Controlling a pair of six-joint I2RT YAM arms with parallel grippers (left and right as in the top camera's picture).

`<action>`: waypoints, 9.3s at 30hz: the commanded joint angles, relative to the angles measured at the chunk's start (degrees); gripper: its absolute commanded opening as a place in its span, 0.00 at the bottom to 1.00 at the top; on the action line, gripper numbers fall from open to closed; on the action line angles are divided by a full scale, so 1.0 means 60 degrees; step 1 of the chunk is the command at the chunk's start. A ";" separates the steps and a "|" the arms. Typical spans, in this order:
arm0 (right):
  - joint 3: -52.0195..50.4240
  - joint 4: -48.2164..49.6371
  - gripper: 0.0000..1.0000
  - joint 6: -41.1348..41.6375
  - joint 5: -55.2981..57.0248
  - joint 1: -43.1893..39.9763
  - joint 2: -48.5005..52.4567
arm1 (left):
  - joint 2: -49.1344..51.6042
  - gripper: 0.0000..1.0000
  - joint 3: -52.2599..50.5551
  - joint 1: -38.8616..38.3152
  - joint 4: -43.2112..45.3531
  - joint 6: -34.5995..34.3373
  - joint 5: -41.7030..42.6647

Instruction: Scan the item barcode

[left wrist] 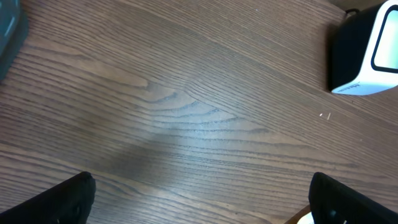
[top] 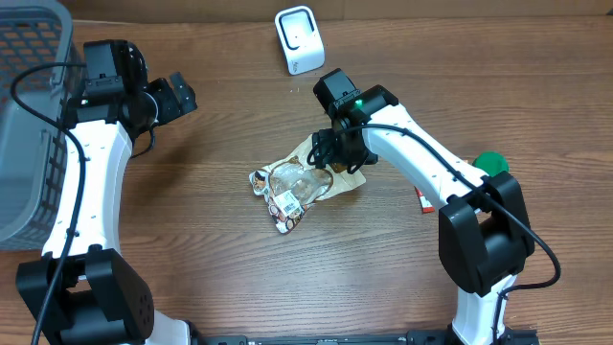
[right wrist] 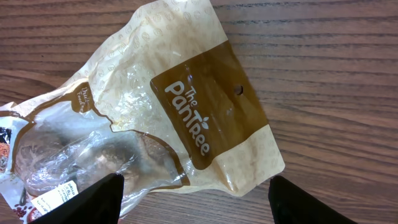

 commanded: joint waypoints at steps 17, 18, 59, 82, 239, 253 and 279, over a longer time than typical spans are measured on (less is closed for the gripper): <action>0.0055 -0.0044 0.81 -0.0215 0.0084 -0.0131 -0.0117 | -0.0117 0.70 -0.0178 -0.0721 -0.4186 -0.0277 0.2739; 0.0055 -0.0040 0.82 -0.0215 0.0080 -0.0131 -0.0117 | -0.0117 0.67 -0.0237 -0.0918 -0.4237 -0.0131 0.2565; 0.0055 0.0426 0.83 -0.0288 0.0087 -0.0142 -0.0117 | 0.0350 0.71 -0.3789 -0.4619 0.0131 -0.2856 0.0430; -0.0579 0.0539 0.84 -0.0280 -0.0255 -0.0138 -0.0117 | 0.0823 0.58 -0.3424 -0.4503 0.0867 -0.1133 0.0364; -0.1457 0.2481 0.85 0.3373 0.0444 0.1792 0.0656 | 0.1446 0.49 -0.2827 -0.3388 0.0463 0.0368 -0.0317; -0.2736 0.3537 0.45 0.3377 -0.0146 0.2069 0.0656 | 0.1446 0.51 -0.2838 -0.3388 0.0506 0.0368 -0.0317; -0.2641 0.4131 0.14 0.2546 -0.4411 0.0306 0.0634 | 0.1446 0.85 -0.2830 -0.3388 0.0783 0.0372 -0.0240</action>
